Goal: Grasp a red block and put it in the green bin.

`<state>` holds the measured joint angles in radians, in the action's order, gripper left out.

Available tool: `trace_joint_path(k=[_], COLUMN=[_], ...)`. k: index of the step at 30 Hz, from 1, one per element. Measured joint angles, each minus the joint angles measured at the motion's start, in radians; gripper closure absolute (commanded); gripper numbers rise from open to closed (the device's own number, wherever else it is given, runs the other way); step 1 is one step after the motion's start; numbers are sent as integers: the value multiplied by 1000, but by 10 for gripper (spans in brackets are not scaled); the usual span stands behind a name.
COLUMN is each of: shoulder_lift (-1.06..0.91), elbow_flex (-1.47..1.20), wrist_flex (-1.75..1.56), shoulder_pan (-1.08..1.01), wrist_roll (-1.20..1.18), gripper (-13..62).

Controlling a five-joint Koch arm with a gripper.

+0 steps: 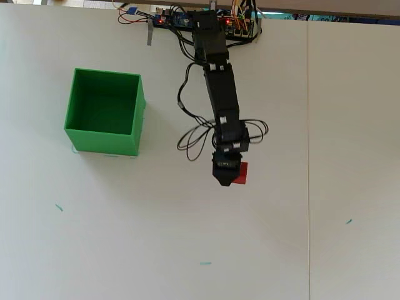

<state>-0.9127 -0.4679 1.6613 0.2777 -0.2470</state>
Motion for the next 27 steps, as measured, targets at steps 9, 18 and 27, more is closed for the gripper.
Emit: trace_joint_path(k=[9, 18, 27], shoulder_lift=[-342, -512, -650], elbow_flex=[0, 0, -225], wrist_flex=[3, 5, 5], shoulder_pan=[-160, -572, -796], wrist_roll=[-2, 77, 163], gripper=[458, 457, 457])
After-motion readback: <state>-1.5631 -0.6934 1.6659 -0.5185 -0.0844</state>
